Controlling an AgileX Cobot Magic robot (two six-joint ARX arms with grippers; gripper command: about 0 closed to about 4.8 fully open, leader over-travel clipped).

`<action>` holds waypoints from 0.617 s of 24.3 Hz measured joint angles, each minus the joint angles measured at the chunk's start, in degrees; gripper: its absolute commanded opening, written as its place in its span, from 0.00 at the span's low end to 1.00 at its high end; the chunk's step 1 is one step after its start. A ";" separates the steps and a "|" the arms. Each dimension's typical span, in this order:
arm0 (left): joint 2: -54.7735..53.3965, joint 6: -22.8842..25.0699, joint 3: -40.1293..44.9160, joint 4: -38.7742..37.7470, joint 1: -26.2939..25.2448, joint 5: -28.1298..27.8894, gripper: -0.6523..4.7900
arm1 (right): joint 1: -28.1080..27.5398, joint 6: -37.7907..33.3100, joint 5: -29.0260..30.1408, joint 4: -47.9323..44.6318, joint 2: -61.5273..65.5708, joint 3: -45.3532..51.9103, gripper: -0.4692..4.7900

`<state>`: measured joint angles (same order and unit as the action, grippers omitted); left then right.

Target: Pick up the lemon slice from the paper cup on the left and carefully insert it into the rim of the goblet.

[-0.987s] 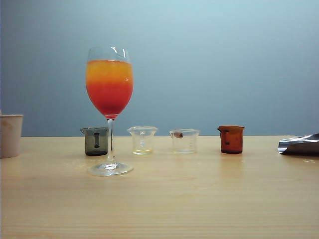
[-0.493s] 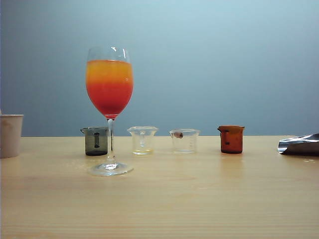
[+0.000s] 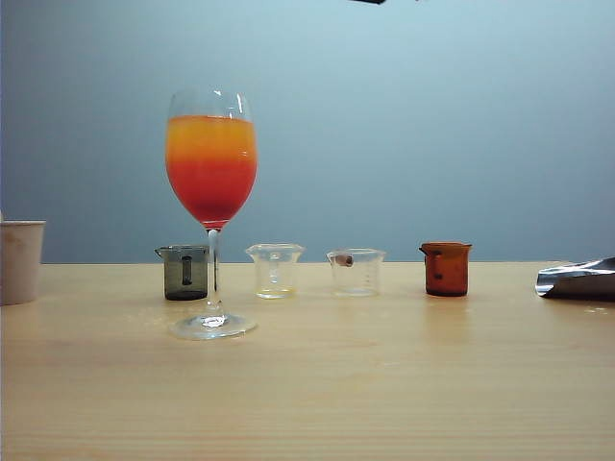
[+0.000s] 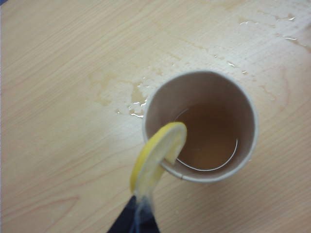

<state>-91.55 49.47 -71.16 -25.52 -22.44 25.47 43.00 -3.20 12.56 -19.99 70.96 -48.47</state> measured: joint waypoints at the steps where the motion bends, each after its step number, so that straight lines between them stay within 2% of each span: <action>1: -0.20 0.00 0.00 -0.07 0.00 0.00 0.11 | 0.09 0.00 -0.33 0.22 0.09 0.00 0.08; 2: -0.31 0.00 0.02 -0.09 0.00 0.00 0.12 | 0.22 0.00 -0.37 0.83 0.28 0.02 0.08; 3: -0.26 0.00 0.00 0.00 0.00 0.00 0.19 | 0.31 0.04 -0.35 1.03 0.31 0.02 0.08; 5: -0.22 -0.04 0.00 0.00 0.00 0.00 0.38 | 0.42 0.04 -0.33 1.01 0.33 0.02 0.08; 6: -0.22 -0.02 0.00 0.00 0.00 0.00 0.53 | 0.42 0.04 -0.33 0.98 0.35 0.02 0.08; 8: -0.22 0.04 0.02 0.50 0.00 0.00 0.65 | 0.22 0.04 -0.35 1.03 0.59 0.02 0.08; 9: -0.22 0.04 0.00 1.09 0.00 0.00 0.67 | 0.20 0.04 -0.37 1.05 0.72 0.02 0.08; 15: -0.85 -0.04 0.00 5.66 -0.02 -0.39 0.67 | 0.20 0.04 -0.35 1.22 1.55 0.02 0.08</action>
<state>-92.40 49.43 -71.16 -19.86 -22.46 25.08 43.20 -3.16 12.21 -18.76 72.51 -48.45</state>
